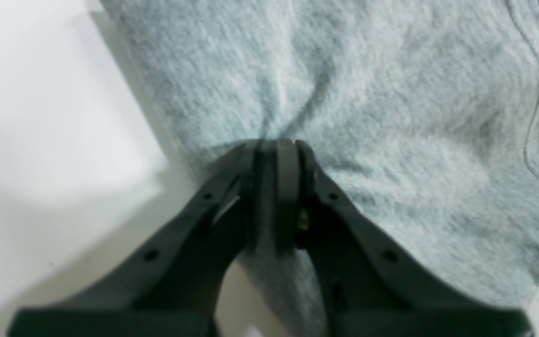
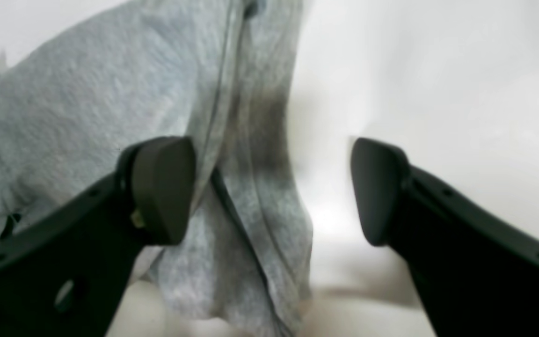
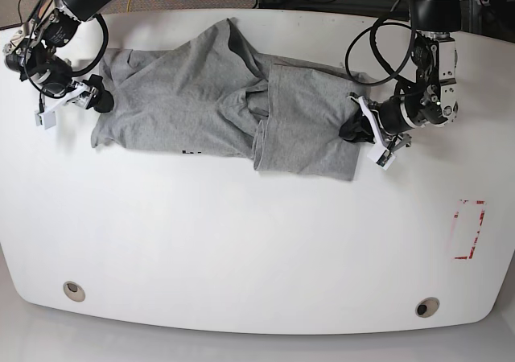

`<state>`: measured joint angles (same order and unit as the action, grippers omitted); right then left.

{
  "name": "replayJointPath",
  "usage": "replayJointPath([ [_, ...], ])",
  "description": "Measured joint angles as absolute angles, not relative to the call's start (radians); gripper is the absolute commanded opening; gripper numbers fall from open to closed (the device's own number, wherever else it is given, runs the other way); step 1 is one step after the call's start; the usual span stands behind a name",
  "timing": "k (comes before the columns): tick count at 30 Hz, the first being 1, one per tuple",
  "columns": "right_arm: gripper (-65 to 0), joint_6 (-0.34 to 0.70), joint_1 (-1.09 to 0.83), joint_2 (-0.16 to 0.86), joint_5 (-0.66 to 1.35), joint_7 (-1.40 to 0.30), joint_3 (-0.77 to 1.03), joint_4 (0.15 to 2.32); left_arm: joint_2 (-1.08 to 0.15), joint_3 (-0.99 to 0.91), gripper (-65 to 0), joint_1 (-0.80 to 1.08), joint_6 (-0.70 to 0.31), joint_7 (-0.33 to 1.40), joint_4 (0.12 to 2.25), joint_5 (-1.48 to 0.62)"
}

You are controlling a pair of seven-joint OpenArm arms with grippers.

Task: Layout the t-shirt on the table in an organized manner, then fold the t-shirt properly
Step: 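Regrasp the shirt end with the right gripper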

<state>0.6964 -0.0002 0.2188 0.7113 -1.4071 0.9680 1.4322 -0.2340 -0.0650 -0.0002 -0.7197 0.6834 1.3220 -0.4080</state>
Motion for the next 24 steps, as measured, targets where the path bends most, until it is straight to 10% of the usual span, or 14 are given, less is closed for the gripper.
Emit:
replayJointPath([
  [24, -15.1, 0.7, -0.003, 0.114, 0.741, -1.369, 0.809, 1.467, -0.234, -0.066, -60.4, 0.0, -0.719, 0.684, 1.323, -0.404],
])
